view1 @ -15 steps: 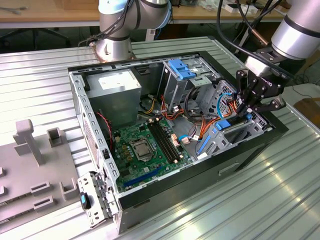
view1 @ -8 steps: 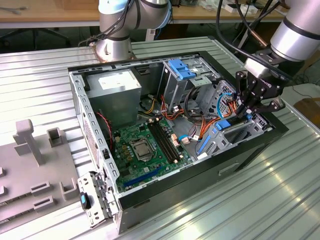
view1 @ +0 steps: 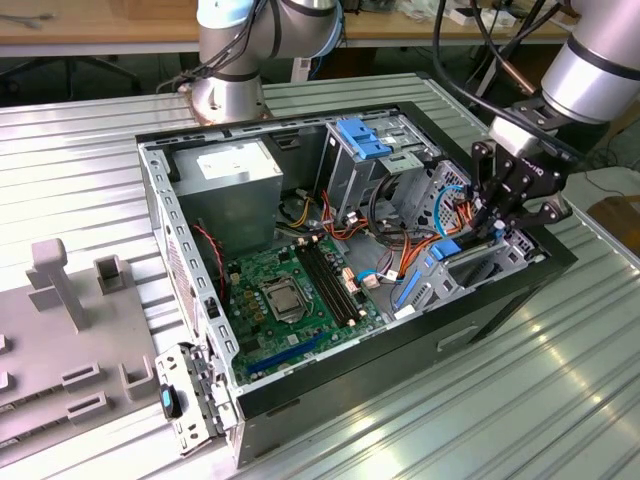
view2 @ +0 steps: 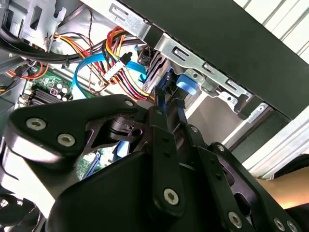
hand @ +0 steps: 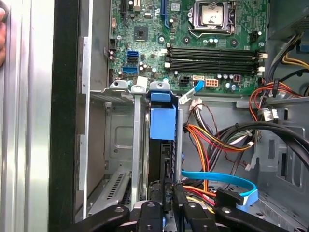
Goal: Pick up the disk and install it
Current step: 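Insert the first disk wire, then insert the second disk wire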
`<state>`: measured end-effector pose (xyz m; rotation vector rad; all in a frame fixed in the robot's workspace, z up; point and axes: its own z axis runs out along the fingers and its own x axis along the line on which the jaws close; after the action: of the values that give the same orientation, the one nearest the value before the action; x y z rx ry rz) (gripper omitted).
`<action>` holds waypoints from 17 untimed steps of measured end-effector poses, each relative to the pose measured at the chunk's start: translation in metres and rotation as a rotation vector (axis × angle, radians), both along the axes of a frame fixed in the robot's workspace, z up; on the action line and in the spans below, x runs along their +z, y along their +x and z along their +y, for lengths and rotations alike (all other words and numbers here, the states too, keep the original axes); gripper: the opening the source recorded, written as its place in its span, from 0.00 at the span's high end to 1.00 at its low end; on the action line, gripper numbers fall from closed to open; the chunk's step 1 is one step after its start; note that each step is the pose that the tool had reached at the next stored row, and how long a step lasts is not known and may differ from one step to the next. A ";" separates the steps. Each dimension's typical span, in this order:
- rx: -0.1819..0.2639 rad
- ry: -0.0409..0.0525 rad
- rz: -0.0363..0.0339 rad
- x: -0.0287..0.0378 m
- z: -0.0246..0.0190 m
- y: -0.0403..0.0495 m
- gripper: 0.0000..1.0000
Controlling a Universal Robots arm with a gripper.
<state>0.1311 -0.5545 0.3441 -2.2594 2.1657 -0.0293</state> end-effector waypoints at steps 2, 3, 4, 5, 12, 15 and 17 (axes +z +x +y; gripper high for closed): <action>0.000 0.0000 0.0000 0.0050 0.0000 0.0000 0.76; 0.000 0.0001 0.0000 0.0057 0.0000 0.0000 0.76; 0.000 0.0002 0.0000 0.0059 0.0000 0.0000 0.76; 0.000 0.0001 0.0000 0.0061 0.0000 0.0000 0.76; 0.000 0.0002 0.0000 0.0062 0.0000 0.0000 0.89; 0.000 0.0003 0.0000 0.0062 0.0000 0.0000 0.89; 0.000 0.0002 0.0000 0.0063 0.0002 0.0022 0.89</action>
<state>0.1333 -0.5543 0.3504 -2.2594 2.1655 -0.0291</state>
